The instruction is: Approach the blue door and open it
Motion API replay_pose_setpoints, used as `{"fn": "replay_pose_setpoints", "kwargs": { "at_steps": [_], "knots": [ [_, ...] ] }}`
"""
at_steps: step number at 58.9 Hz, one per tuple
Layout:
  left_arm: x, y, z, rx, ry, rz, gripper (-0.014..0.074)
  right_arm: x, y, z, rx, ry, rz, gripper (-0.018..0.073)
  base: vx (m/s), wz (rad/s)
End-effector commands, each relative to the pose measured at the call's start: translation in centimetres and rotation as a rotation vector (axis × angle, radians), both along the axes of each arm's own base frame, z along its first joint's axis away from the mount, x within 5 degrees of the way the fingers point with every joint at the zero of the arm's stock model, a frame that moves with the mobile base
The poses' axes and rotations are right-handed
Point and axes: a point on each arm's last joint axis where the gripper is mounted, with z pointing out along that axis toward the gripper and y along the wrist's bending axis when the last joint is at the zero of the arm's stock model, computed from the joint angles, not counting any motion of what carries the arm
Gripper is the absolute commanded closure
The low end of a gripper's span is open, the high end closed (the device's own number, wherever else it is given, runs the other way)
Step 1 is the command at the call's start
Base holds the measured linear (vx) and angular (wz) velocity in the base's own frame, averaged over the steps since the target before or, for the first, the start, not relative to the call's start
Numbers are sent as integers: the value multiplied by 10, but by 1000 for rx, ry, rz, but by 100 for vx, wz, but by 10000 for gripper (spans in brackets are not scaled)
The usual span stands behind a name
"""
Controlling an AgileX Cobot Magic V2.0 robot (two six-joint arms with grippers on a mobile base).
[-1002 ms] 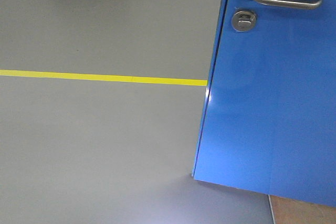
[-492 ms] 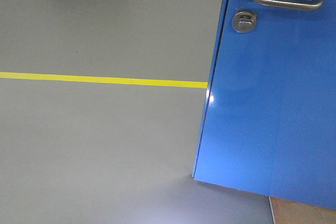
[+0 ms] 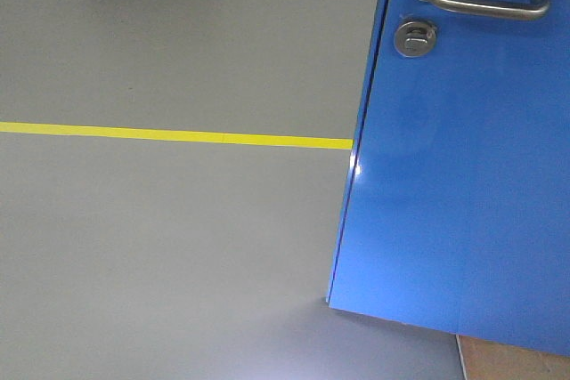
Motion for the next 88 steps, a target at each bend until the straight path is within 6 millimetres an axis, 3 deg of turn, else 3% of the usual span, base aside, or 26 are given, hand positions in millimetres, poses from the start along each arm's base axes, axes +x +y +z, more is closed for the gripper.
{"fn": "replay_pose_setpoints", "kwargs": {
  "at_steps": [1, 6, 11, 18, 25, 33, 36, 38, 47, 53, 62, 71, 88],
  "knots": [
    [-3, 0, 18, -13, -124, -5, 524, -26, 0, 30, -170, -90, -37, 561, 0, 0],
    [-3, 0, 18, -13, -124, -5, 524, -40, 2, 42, -199, -131, -41, 561, 0, 0],
    [-3, 0, 18, -13, -124, -5, 524, -62, 4, 50, -342, -156, -33, 561, 0, 0],
    [-3, 0, 18, -13, -124, -5, 524, -103, 4, 36, -480, -229, -114, 561, 0, 0],
    [-3, 0, 18, -13, -124, -5, 524, -144, 5, -6, -522, -339, -208, 561, 0, 0],
    [-3, 0, 18, -13, -124, -5, 524, -185, 11, -75, -515, -402, -249, 561, 0, 0],
    [-3, 0, 18, -13, -124, -5, 524, -193, 13, -100, -514, -376, -245, 561, 0, 0],
    [-3, 0, 18, -13, -124, -5, 524, -205, 15, -128, -517, -344, -236, 561, 0, 0],
    [-3, 0, 18, -13, -124, -5, 524, -238, 23, -192, -565, -311, -215, 561, 0, 0],
    [-3, 0, 18, -13, -124, -5, 524, -254, 26, -220, -579, -345, -221, 561, 0, 0],
    [-3, 0, 18, -13, -124, -5, 524, -269, 29, -243, -622, -350, -216, 561, 0, 0],
    [-3, 0, 18, -13, -123, -6, 524, -267, 29, -253, -662, -234, -159, 561, 0, 0],
    [-3, 0, 18, -13, -123, -5, 524, -267, 30, -254, -665, -231, -138, 561, 0, 0]
  ]
}}
